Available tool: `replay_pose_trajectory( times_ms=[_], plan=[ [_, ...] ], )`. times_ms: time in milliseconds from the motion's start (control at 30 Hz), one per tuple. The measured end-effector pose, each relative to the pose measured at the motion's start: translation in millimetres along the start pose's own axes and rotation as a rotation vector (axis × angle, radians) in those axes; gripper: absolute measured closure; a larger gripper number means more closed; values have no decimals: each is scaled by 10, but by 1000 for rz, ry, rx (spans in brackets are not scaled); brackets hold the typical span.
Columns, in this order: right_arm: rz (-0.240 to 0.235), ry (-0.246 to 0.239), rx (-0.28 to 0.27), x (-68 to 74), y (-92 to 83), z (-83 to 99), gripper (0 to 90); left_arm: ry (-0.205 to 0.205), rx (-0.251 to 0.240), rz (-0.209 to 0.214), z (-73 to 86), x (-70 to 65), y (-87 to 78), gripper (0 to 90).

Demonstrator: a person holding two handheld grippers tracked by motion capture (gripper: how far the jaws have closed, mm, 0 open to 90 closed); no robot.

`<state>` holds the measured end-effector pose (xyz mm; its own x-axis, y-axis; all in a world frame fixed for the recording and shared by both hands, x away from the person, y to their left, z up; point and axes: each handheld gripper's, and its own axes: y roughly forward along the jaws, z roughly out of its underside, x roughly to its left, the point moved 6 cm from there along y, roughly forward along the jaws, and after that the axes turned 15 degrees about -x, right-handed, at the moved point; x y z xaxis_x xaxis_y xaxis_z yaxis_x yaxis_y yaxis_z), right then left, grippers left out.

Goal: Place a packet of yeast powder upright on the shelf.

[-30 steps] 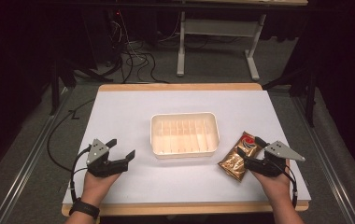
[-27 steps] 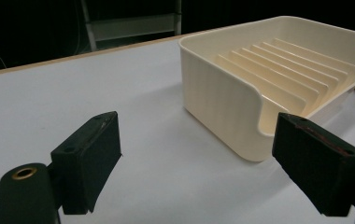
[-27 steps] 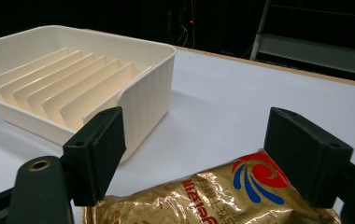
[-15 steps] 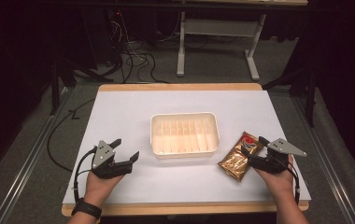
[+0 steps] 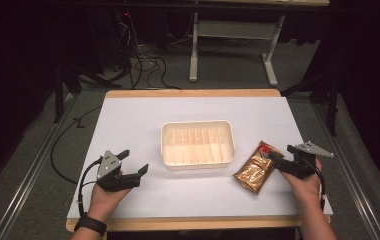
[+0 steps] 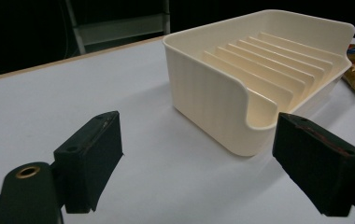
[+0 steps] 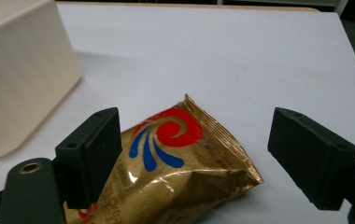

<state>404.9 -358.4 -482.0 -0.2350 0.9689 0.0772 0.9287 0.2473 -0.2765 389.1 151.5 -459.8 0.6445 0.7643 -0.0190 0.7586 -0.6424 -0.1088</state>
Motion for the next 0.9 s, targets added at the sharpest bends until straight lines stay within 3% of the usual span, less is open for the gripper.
replay_pose_trajectory(
  times_ms=[167, 367, 533, 600, 633, 667, 733, 867, 900],
  plan=[
    [13, 41, 33, -125, 39, 58, 161, 10, -1, -3, 12, 2, -1, 168],
    [12, 78, 66, -211, 60, 126, 150, -6, 6, 10, 26, -24, 15, 175],
    [15, 138, 87, -323, 117, 185, 170, -7, 1, 10, 33, -35, 14, 175],
    [-2, 173, 102, -346, 141, 215, 210, -9, 0, 8, 34, -30, 13, 175],
    [-12, 186, 107, -354, 153, 215, 285, -11, 0, 7, 34, -28, 11, 176],
    [-12, 186, 107, -354, 153, 215, 285, -11, 0, 7, 34, -28, 10, 176],
    [-22, 204, 108, -351, 150, 208, 397, -8, -2, 9, 36, -34, 13, 177],
    [-1, 198, 84, -401, 130, 153, 558, 1, 0, 17, 44, -59, 22, 180],
    [-1, 198, 84, -401, 130, 153, 558, 1, 0, 17, 44, -59, 22, 180]
  ],
)
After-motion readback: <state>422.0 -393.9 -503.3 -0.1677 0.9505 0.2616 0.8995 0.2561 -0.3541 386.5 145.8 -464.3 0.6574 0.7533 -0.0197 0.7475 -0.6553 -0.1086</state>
